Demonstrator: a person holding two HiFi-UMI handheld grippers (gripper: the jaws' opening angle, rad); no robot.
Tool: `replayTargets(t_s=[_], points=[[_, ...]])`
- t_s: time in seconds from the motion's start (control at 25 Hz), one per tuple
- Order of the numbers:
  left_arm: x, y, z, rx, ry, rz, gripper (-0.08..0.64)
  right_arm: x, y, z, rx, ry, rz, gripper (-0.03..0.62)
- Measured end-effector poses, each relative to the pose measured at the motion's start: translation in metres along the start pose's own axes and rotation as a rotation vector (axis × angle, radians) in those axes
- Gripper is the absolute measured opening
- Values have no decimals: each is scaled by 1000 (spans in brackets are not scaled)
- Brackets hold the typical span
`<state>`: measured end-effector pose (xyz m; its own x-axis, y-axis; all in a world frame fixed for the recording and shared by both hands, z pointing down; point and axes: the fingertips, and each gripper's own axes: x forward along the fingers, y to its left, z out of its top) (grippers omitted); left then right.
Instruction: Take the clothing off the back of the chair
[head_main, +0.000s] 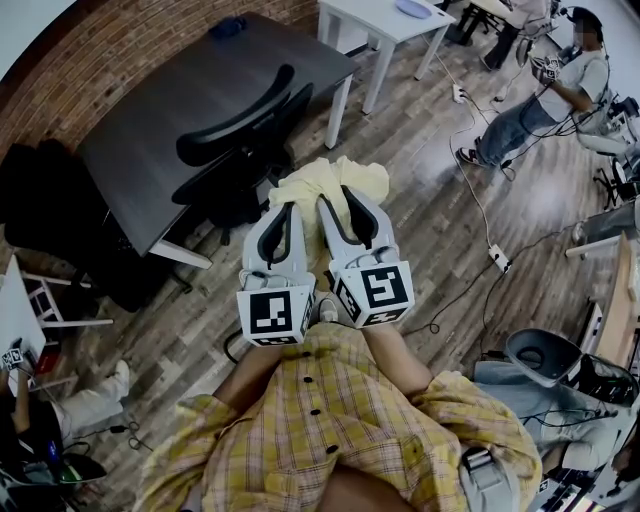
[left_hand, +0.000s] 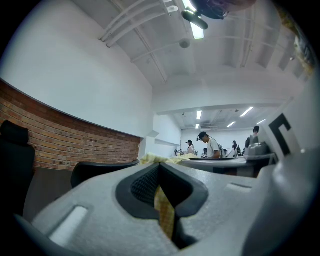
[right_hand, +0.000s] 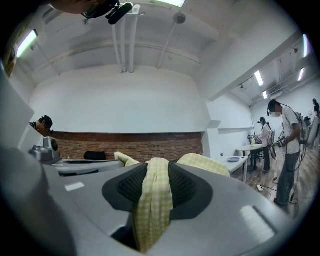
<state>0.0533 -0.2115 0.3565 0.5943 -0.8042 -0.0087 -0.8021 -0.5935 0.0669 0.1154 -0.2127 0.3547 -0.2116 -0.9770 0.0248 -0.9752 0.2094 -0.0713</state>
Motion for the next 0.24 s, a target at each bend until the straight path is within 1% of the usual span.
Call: replayTargets(t_s=[0.24], points=[[-4, 0, -6, 0, -4, 5, 0, -3, 3, -6, -1, -3, 7, 138]])
